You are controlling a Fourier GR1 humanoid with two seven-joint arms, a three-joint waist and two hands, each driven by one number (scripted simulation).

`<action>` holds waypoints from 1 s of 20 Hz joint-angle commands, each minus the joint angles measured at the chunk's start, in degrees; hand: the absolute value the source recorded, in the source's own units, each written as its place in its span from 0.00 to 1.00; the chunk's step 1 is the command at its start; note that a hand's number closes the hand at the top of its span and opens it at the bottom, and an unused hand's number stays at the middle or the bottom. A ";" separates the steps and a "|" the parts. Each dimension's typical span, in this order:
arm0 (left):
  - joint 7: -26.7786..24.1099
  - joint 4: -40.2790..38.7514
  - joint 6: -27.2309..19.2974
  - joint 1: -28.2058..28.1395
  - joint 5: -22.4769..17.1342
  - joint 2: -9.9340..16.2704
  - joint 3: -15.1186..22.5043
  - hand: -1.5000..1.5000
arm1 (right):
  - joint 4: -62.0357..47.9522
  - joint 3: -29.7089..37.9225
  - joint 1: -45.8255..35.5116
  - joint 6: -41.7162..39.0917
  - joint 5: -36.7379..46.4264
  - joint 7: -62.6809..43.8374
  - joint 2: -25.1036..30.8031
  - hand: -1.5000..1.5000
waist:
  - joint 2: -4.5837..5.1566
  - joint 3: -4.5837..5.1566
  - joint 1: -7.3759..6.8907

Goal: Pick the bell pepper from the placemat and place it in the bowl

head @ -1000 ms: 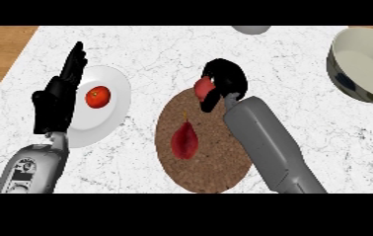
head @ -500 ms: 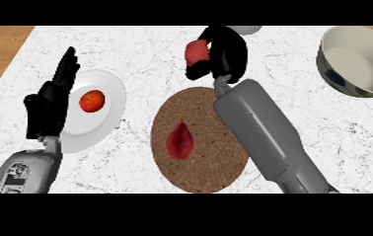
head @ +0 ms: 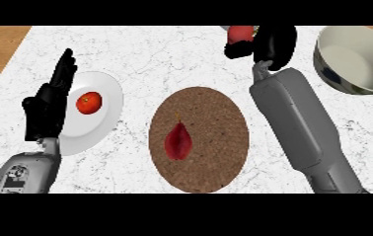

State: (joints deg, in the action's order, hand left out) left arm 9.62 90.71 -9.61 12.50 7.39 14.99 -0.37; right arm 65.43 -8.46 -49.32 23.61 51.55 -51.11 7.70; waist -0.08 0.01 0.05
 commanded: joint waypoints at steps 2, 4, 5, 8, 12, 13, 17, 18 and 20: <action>2.24 2.71 0.60 0.11 0.41 0.58 -0.41 0.50 | -0.05 6.09 3.64 5.91 -1.82 5.00 3.94 1.00 | 0.10 -0.04 -0.27; -0.25 -0.14 0.84 0.46 0.17 -0.09 -0.63 0.50 | -1.19 9.12 5.38 5.52 -4.52 9.73 8.08 1.00 | 0.19 -0.03 -0.07; -1.03 -0.80 2.19 0.14 -0.88 -0.15 -0.64 0.50 | -4.25 10.90 1.97 6.62 -5.03 11.19 8.61 1.00 | 0.28 -0.02 -0.45; 0.13 0.61 1.46 0.56 -0.80 -0.19 -1.51 0.50 | -6.52 14.81 4.91 7.66 -8.58 17.67 13.23 1.00 | 0.30 -0.04 -0.34; -1.19 0.36 1.67 -0.42 0.29 -1.48 0.17 0.50 | -17.49 17.95 1.12 11.59 -8.13 23.98 16.13 1.00 | 0.55 -0.04 -1.22; 4.23 3.57 1.49 2.08 0.75 -0.18 -0.35 0.50 | -14.16 18.84 4.12 10.30 -9.54 25.28 18.64 1.00 | 0.28 -0.07 -0.65; -0.98 0.19 2.51 0.15 -0.35 -0.30 -1.57 0.50 | -25.47 21.67 2.59 12.30 -9.57 32.59 23.34 1.00 | 0.70 -0.07 -1.49; -0.99 0.30 1.59 0.73 0.66 -1.90 0.13 0.50 | -28.42 21.55 3.16 14.03 -8.32 34.11 23.82 1.00 | 0.90 -0.10 -1.75; 0.22 -2.40 0.75 3.56 1.21 -2.10 -0.55 0.50 | -31.19 20.59 4.16 16.46 -5.10 33.40 24.58 1.00 | 0.93 -0.08 -1.29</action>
State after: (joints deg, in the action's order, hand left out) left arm 9.45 91.01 -8.21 13.38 7.94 13.71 -0.93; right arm 41.42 11.71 -45.14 36.64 43.47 -20.27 29.73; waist 0.60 -0.06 -1.21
